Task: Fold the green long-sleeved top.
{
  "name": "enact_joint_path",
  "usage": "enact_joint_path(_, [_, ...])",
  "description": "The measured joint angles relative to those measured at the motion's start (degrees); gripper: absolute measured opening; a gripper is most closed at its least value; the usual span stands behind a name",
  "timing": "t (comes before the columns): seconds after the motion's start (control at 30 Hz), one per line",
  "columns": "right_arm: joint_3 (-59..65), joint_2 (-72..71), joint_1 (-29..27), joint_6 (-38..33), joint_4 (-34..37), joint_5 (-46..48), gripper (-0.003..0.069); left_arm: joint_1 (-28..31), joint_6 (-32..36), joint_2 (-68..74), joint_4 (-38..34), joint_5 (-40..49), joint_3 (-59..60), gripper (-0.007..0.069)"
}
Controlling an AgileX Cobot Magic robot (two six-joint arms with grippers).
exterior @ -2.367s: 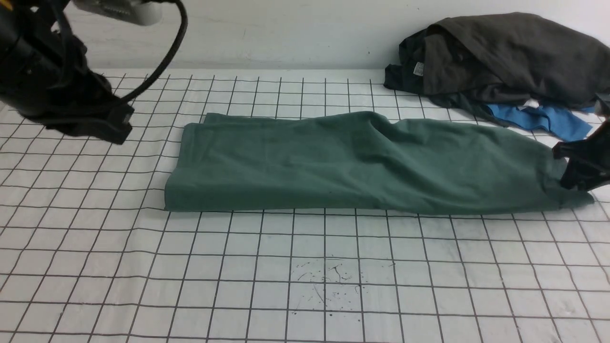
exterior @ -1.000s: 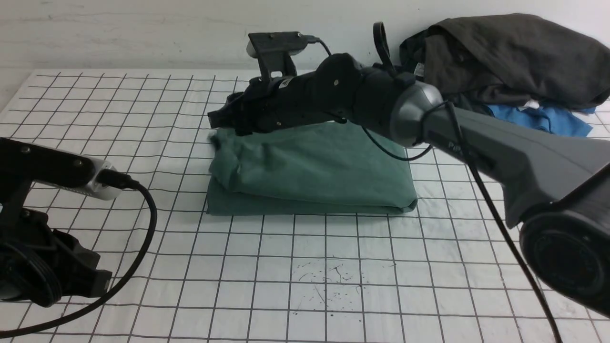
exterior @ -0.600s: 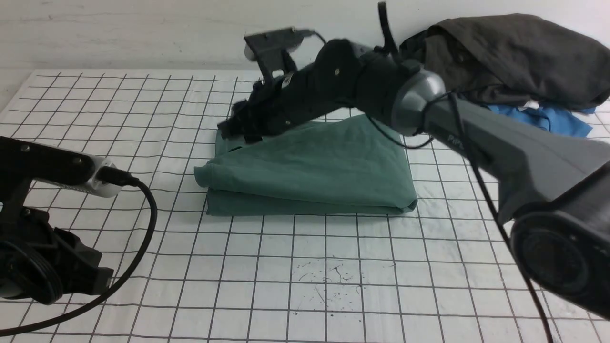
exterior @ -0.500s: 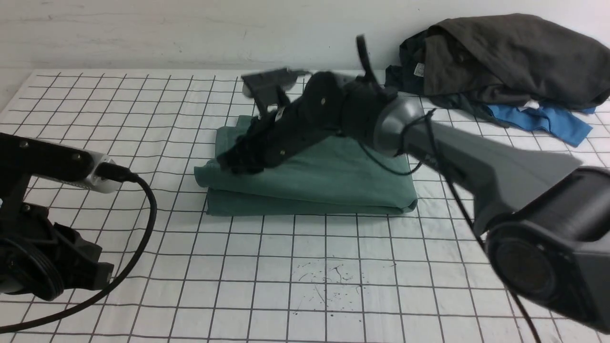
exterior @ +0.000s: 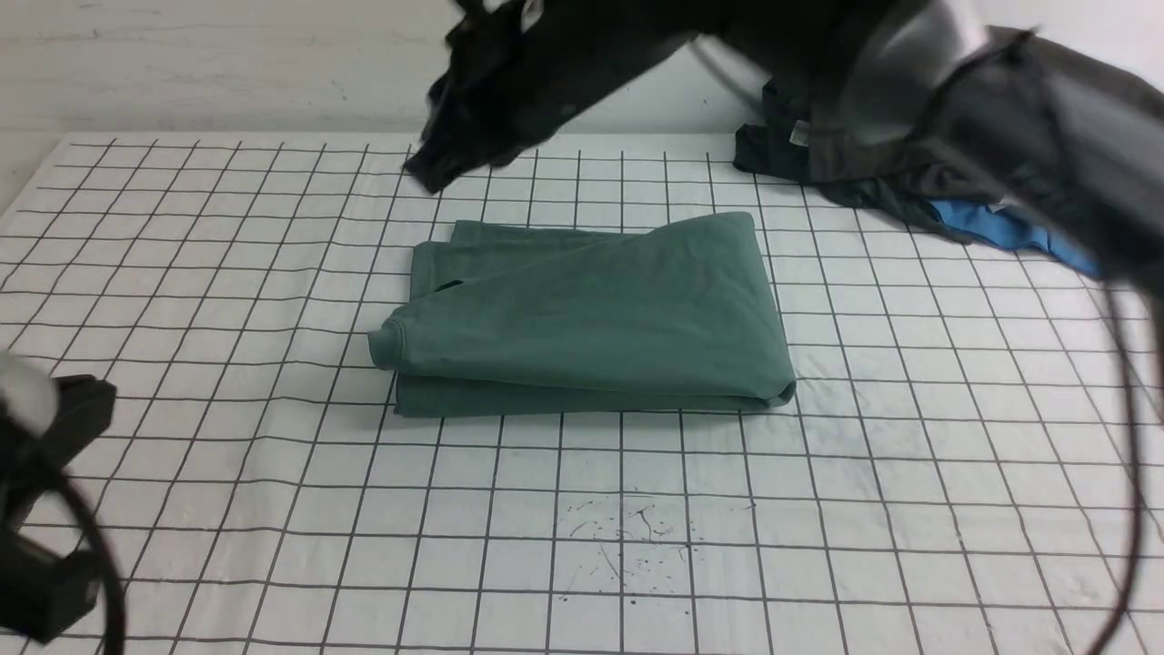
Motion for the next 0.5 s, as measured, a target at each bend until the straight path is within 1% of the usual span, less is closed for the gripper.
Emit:
enact_joint_path(0.03, [2.75,-5.51,-0.62,1.69,-4.10,2.12,-0.0013,0.00,1.84,-4.27,-0.84,-2.59,3.37,-0.0008])
enact_joint_path(0.1, [7.73,-12.19,-1.86,4.27,-8.77,2.32,-0.0013,0.00,3.39,-8.69,-1.79,-4.75,6.93,-0.0007])
enact_joint_path(0.17, [14.76,-19.93,-3.42,6.87,-11.68,1.10,-0.0013,0.00,4.68,-11.98,-3.12,-7.13,10.24,-0.0007])
enact_joint_path(0.23, [22.90,-27.84,-5.23,9.86,-13.32,-0.64,-0.0013,0.00,5.36,-14.93,-4.51,-9.43,13.03,-0.0007])
enact_joint_path(0.33, [36.40,-38.07,-7.38,13.74,-13.85,-4.23,-0.0013,0.00,5.42,-17.86,-5.57,-10.84,15.31,-0.0007])
enact_joint_path(0.37, [37.48,-39.61,-7.66,14.25,-13.90,-4.63,-0.0013,0.00,5.42,-18.01,-5.66,-10.98,15.43,-0.0007])
enact_joint_path(0.47, [57.82,-51.38,-8.35,17.61,-14.04,-16.46,-0.0013,0.00,5.42,-19.09,-5.95,-10.73,16.97,-0.0007])
enact_joint_path(0.5, [65.35,-56.30,-8.20,19.15,-13.55,-24.43,-0.0013,0.00,5.42,-19.13,-5.95,-10.13,17.08,-0.0007])
